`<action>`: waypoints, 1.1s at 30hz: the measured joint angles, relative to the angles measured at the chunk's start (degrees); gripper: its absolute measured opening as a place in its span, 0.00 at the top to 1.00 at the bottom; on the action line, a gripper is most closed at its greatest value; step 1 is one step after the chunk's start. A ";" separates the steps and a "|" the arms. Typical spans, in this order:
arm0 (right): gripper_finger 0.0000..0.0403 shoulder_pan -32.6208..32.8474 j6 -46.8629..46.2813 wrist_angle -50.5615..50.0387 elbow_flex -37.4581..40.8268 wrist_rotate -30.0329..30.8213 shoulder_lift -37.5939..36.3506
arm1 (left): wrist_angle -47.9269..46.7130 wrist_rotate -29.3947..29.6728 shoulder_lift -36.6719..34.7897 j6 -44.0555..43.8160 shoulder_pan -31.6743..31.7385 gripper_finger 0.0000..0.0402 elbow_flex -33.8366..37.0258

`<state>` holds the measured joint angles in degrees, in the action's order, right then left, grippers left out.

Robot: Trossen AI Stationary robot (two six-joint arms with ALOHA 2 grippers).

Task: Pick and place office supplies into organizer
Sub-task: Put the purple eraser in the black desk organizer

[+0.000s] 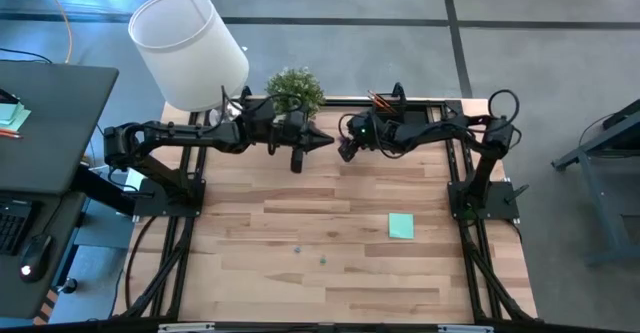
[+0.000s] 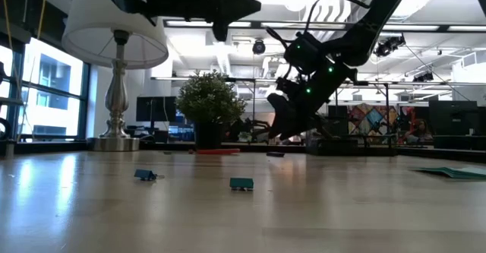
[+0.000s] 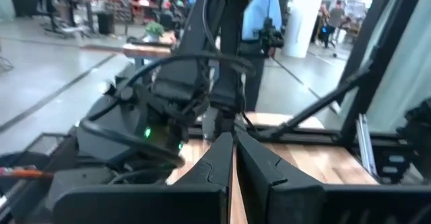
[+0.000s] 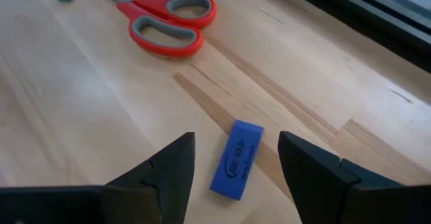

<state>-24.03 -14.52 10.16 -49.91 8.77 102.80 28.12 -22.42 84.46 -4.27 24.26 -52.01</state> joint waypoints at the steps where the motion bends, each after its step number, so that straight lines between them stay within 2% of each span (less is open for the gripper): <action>1: 0.51 0.29 0.18 -0.04 0.00 0.76 0.00 | -0.88 -0.34 0.01 0.44 -0.03 0.98 0.00; 10: 0.58 0.81 1.33 0.38 0.11 2.79 1.00 | -3.45 -0.52 -0.01 2.84 -0.27 0.98 0.00; 26: 0.51 0.46 0.81 7.54 0.06 3.29 8.54 | -3.41 -0.52 -0.01 2.97 -0.27 0.98 0.00; 33: 0.59 0.33 1.51 7.73 -0.02 3.31 9.18 | -3.73 -0.51 -0.01 2.94 -0.27 0.98 0.00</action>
<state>-23.70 -13.01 17.89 -49.93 12.08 111.98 24.38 -22.92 84.44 -1.32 23.99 -52.01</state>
